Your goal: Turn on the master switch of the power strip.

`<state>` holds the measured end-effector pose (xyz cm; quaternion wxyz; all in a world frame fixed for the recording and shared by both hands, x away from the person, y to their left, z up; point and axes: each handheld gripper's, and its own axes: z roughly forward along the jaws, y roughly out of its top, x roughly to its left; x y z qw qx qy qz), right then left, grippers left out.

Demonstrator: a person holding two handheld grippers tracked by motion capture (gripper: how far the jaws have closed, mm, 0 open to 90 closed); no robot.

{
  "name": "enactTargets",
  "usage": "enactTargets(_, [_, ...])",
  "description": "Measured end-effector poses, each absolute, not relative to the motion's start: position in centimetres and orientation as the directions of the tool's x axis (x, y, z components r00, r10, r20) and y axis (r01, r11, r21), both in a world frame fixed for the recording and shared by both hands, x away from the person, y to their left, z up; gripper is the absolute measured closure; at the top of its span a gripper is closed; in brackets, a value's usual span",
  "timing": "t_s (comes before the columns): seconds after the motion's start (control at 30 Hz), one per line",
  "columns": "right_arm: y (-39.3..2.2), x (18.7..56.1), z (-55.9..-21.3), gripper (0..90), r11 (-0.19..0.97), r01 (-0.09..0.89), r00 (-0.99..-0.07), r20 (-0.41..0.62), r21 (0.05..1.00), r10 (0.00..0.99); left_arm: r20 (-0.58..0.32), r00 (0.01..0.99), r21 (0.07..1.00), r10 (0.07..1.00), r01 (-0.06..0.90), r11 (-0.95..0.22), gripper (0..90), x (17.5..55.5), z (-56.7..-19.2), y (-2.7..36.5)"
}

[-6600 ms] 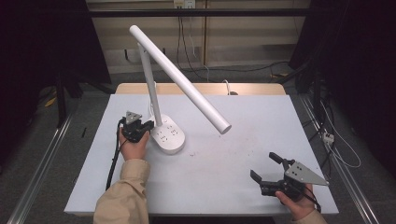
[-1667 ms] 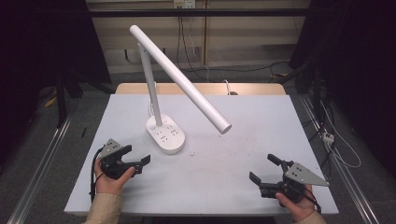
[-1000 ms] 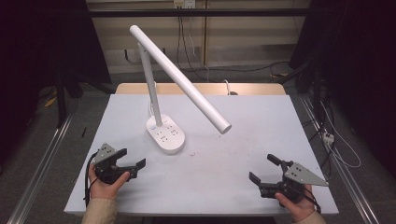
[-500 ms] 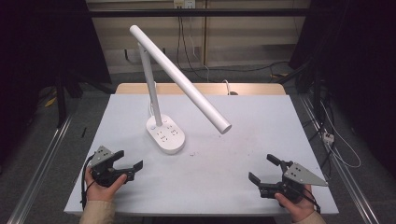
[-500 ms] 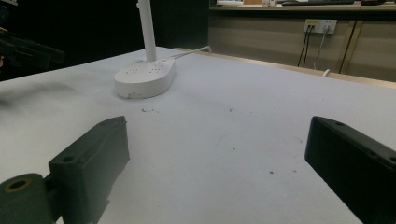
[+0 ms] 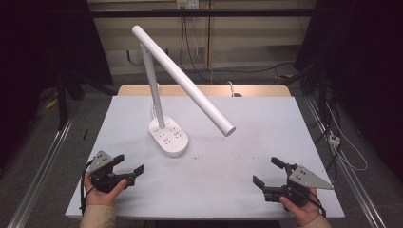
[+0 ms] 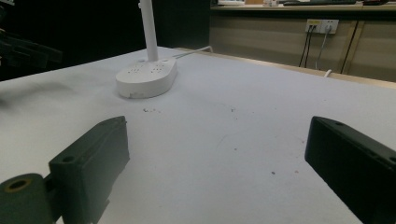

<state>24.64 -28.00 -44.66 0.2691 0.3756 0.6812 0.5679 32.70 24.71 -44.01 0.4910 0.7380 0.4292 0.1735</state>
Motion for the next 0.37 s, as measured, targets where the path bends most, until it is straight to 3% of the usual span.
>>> enactTargets(0.37, [-27.95, 24.69, -44.65, 5.9, 0.077, 0.205, -0.576, 0.057, 0.976, 0.816, -0.161, 0.567, 0.869, 0.808, 0.469, -0.156, 6.9, 32.92, -44.14, 24.43])
